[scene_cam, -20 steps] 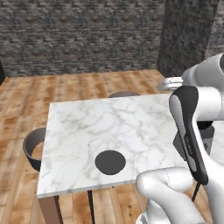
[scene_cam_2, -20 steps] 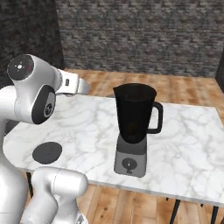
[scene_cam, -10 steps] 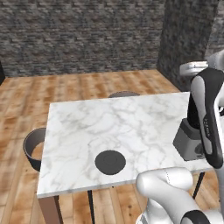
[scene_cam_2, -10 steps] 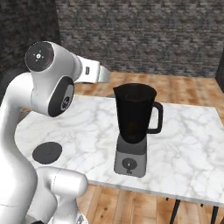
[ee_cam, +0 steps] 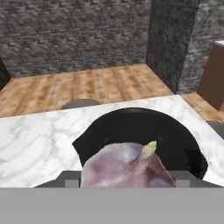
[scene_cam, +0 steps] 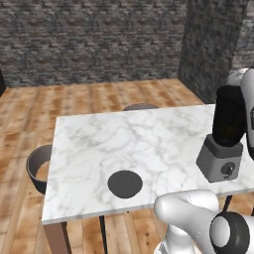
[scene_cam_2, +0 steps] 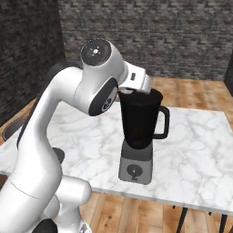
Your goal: Grab the garlic and lemon from the fridge, place them in the blender, close the lid, and turn on the blender to create a marinade.
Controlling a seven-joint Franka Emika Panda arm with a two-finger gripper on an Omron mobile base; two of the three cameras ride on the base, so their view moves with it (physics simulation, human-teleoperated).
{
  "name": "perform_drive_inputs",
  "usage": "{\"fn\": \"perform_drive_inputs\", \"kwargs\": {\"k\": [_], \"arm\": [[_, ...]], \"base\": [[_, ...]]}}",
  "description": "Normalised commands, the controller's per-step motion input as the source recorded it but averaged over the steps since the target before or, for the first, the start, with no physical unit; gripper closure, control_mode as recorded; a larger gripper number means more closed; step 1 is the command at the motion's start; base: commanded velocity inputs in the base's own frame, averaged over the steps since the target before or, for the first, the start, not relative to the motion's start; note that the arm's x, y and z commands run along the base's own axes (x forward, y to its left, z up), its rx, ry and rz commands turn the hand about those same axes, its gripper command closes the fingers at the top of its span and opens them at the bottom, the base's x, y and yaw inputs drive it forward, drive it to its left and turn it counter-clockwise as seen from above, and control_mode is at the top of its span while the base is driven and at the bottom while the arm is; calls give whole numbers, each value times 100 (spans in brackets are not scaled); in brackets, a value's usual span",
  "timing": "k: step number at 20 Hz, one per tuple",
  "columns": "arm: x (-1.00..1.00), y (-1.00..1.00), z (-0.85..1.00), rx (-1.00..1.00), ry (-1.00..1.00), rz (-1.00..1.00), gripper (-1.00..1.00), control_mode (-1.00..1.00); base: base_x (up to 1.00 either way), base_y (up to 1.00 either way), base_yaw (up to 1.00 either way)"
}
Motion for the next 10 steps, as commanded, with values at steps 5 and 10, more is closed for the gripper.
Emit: {"fn": "perform_drive_inputs", "kwargs": {"k": [5, 10], "arm": [[64, -22, -69, 1, 16, 0, 100, -100], [51, -6, -59, 0, 17, 0, 100, -100]], "base": [[0, 0, 0], [0, 0, 0]]}}
